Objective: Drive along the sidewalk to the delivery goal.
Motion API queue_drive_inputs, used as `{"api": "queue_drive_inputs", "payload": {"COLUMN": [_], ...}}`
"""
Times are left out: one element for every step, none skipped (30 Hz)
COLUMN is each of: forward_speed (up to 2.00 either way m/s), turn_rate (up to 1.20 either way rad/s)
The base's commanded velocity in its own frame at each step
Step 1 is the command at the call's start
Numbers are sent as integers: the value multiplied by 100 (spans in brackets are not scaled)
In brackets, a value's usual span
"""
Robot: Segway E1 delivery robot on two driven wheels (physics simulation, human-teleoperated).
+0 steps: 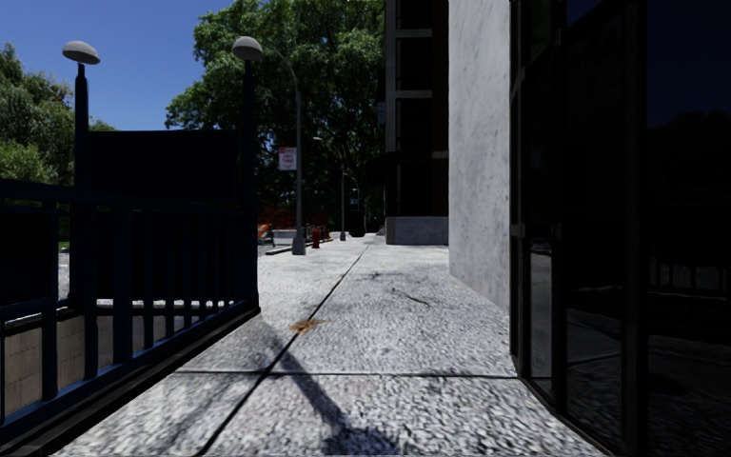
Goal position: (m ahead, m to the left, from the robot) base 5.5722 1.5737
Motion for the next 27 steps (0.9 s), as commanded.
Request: {"api": "queue_drive_inputs", "payload": {"forward_speed": [200,200,200,200,200,200,200,200,200,200,200,200,200,200,200,200,200,200,200,200,200,200,200,200,200,200,200], "turn_rate": [0,0,0,0,0,0,0,0,0,0,0,0,0,0,0,0,0,0,0,0,0,0,0,0,0,0,0]}}
